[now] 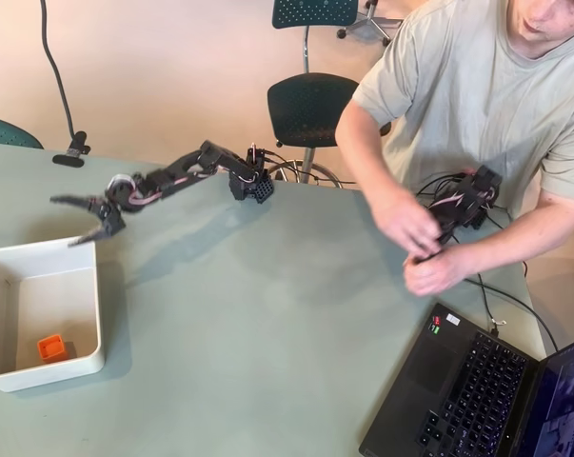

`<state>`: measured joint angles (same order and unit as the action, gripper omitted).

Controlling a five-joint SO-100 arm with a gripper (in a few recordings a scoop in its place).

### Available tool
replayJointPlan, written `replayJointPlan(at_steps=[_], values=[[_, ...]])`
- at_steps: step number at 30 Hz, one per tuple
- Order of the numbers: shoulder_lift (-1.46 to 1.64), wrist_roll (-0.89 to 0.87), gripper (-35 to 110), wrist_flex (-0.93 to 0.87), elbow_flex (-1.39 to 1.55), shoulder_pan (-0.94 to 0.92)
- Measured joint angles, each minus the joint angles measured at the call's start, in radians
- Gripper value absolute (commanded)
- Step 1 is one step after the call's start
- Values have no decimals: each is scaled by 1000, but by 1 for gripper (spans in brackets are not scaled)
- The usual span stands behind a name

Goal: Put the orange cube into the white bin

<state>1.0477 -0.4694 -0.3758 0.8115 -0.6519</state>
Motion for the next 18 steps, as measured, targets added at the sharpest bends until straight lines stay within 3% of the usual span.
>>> replayJointPlan(at_steps=[10, 16, 18], values=[[402, 324, 70, -781, -2, 61], [466, 362, 70, -1236, -2, 80], [477, 360, 70, -1304, 9, 77]])
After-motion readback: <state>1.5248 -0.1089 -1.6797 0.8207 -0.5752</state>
